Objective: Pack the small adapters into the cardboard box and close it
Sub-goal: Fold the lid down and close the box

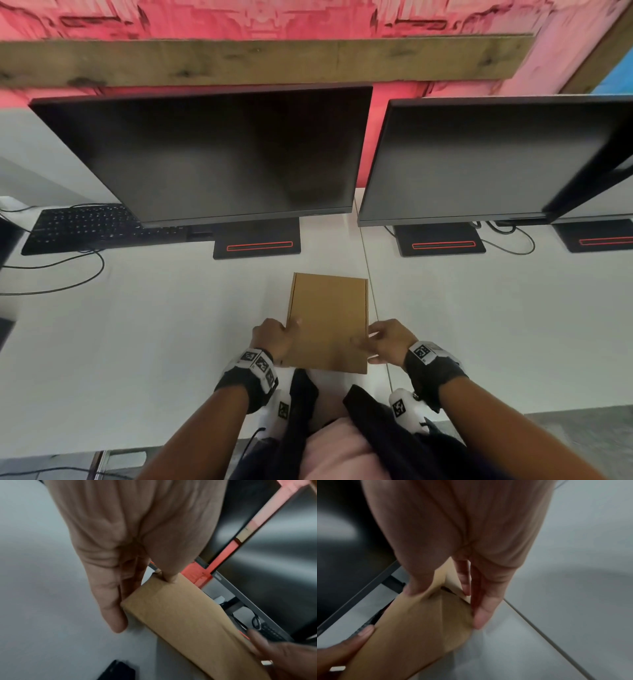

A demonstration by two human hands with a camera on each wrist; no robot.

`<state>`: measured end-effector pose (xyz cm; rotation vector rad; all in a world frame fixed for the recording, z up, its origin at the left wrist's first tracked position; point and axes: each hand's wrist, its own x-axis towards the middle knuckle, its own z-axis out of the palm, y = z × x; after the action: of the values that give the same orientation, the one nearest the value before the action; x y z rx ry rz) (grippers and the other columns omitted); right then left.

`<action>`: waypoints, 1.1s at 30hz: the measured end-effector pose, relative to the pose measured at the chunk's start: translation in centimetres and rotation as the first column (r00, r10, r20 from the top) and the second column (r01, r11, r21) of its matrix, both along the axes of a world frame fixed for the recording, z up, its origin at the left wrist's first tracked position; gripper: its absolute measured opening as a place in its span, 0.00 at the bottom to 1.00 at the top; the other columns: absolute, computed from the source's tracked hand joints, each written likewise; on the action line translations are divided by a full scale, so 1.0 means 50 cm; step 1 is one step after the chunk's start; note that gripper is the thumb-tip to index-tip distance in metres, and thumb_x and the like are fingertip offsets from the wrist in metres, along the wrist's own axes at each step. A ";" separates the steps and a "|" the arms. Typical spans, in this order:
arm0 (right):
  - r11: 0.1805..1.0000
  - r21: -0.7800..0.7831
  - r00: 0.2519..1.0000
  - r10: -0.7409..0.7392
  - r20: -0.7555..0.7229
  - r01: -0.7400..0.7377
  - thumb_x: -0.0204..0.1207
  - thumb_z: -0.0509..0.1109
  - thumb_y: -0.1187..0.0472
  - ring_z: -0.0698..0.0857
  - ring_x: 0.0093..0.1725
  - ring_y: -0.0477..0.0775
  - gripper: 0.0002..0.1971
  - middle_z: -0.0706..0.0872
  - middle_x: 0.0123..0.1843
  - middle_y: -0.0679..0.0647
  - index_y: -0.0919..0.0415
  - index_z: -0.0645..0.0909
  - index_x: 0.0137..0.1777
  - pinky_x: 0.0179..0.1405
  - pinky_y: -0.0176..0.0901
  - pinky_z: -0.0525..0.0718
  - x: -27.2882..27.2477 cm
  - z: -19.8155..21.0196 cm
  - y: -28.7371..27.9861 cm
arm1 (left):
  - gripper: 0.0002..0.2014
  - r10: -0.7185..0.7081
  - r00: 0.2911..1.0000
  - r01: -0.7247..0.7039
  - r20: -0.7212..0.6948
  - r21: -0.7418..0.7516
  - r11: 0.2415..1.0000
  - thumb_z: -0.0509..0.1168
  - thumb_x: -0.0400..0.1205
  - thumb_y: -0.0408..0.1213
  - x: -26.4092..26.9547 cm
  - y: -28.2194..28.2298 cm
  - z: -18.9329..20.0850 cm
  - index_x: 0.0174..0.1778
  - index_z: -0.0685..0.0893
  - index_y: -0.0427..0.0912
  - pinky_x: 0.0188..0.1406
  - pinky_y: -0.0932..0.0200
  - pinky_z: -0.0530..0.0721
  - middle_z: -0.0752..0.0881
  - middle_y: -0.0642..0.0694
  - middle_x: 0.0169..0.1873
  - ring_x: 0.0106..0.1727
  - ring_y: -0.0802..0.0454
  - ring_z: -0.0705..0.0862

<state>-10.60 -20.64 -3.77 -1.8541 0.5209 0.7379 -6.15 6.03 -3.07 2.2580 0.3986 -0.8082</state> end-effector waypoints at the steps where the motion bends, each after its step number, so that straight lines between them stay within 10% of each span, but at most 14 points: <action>1: 1.000 0.018 1.000 -0.008 0.006 0.008 0.55 0.86 0.40 0.93 0.48 0.57 0.31 0.92 0.46 0.58 0.67 0.88 0.47 0.48 0.51 0.93 -0.004 -0.004 -0.006 | 0.32 0.042 0.998 -0.045 -0.042 -0.056 0.997 0.65 0.80 0.63 0.002 0.006 -0.011 0.36 0.87 0.32 0.36 0.52 0.92 0.91 0.40 0.35 0.37 0.44 0.91; 6: 0.994 0.071 0.997 -0.079 -0.016 0.080 0.61 0.87 0.50 0.92 0.52 0.59 0.20 0.92 0.48 0.66 0.68 0.91 0.40 0.54 0.53 0.91 -0.001 -0.014 -0.023 | 0.27 0.253 0.910 -0.370 -0.328 -0.371 0.852 0.75 0.80 0.47 0.007 0.015 -0.027 0.53 0.85 0.19 0.51 0.35 0.92 0.93 0.30 0.48 0.49 0.34 0.93; 11: 0.965 0.119 0.972 -0.235 -0.018 0.236 0.56 0.89 0.54 0.93 0.51 0.62 0.25 0.93 0.49 0.66 0.65 0.82 0.46 0.54 0.57 0.91 0.008 -0.014 -0.027 | 0.28 0.262 0.929 -0.348 -0.260 -0.377 0.858 0.75 0.79 0.48 0.021 0.000 -0.033 0.50 0.86 0.19 0.51 0.36 0.92 0.93 0.30 0.47 0.49 0.35 0.93; 17: 0.976 -0.050 0.975 -0.206 0.078 0.210 0.59 0.86 0.48 0.92 0.41 0.59 0.15 0.92 0.37 0.58 0.56 0.86 0.31 0.50 0.58 0.92 0.030 -0.009 -0.045 | 0.30 0.260 0.951 -0.303 -0.170 -0.323 0.897 0.75 0.74 0.59 0.044 -0.029 -0.046 0.43 0.90 0.27 0.48 0.39 0.93 0.94 0.36 0.43 0.46 0.37 0.94; 23: 0.981 -0.111 0.983 -0.148 0.108 0.160 0.64 0.83 0.65 0.92 0.41 0.58 0.09 0.93 0.44 0.55 0.58 0.86 0.40 0.51 0.59 0.91 0.055 -0.001 -0.071 | 0.31 0.084 0.996 -0.081 0.041 -0.071 0.994 0.66 0.79 0.64 0.074 -0.075 -0.008 0.39 0.90 0.35 0.53 0.47 0.91 0.93 0.40 0.36 0.42 0.42 0.93; 29: 0.948 -0.275 0.966 -0.094 0.241 0.161 0.68 0.81 0.60 0.88 0.45 0.55 0.16 0.84 0.53 0.48 0.50 0.79 0.52 0.35 0.45 0.88 0.102 0.010 -0.081 | 0.23 -0.019 0.943 0.071 0.334 -0.144 0.987 0.71 0.83 0.42 0.103 -0.119 0.005 0.73 0.74 0.51 0.58 0.49 0.87 0.88 0.43 0.62 0.60 0.44 0.87; 33: 0.846 -0.521 0.917 0.291 0.273 -0.114 0.70 0.80 0.59 0.77 0.63 0.58 0.32 0.66 0.73 0.52 0.42 0.70 0.71 0.48 0.45 0.87 0.138 0.008 -0.088 | 0.25 -0.364 0.857 0.352 0.364 0.101 0.930 0.63 0.87 0.44 0.127 -0.132 -0.019 0.80 0.70 0.63 0.76 0.39 0.76 0.67 0.45 0.83 0.80 0.40 0.71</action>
<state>-3.72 -25.07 -3.39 -2.4952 0.2975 0.4155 0.21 -0.58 -4.04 2.4848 -0.2013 -0.5213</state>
